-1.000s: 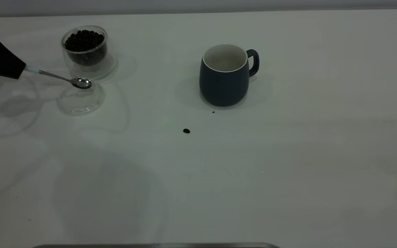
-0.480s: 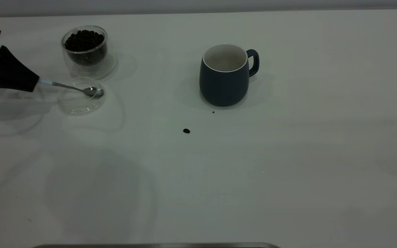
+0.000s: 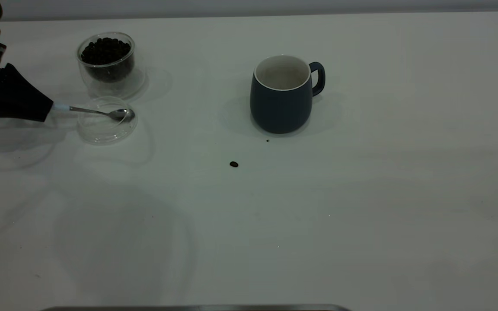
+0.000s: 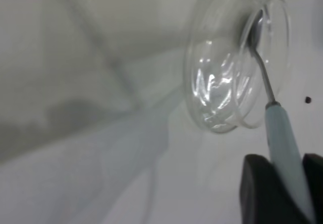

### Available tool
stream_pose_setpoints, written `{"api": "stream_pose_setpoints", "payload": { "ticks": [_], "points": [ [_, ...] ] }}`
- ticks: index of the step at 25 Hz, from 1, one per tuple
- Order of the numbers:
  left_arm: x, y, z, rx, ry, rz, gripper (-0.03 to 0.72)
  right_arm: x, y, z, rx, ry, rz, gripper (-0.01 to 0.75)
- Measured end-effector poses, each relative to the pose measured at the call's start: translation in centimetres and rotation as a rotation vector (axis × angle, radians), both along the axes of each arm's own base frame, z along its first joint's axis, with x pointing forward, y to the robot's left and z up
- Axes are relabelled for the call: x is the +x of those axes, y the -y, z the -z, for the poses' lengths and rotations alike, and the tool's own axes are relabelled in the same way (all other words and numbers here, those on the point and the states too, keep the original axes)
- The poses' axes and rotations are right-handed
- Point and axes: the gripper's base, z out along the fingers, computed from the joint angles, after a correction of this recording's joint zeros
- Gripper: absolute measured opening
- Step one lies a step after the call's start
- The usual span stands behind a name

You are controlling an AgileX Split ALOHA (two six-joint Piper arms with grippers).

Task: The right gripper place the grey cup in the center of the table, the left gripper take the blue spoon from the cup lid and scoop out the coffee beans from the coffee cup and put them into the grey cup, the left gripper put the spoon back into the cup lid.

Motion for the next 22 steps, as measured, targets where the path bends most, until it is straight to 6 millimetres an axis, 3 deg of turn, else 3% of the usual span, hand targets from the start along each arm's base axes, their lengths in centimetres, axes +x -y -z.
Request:
{"api": "stream_pose_setpoints", "payload": {
  "ticks": [7, 12, 17, 22],
  "points": [
    [1.2, -1.0, -0.9, 0.093, 0.057, 0.057, 0.571, 0.0, 0.0, 0.0, 0.000, 0.000, 0.000, 0.363],
    [3.3, -3.0, -4.2, 0.231, 0.058, 0.144, 0.634, 0.0, 0.0, 0.0, 0.000, 0.000, 0.000, 0.363],
    [7.1, -5.6, -11.1, 0.446, 0.072, -0.089, 0.633, 0.0, 0.0, 0.0, 0.000, 0.000, 0.000, 0.363],
    [7.5, -5.2, -19.5, 0.574, 0.154, -0.215, 0.615, 0.0, 0.0, 0.0, 0.000, 0.000, 0.000, 0.363]
  ]
}}
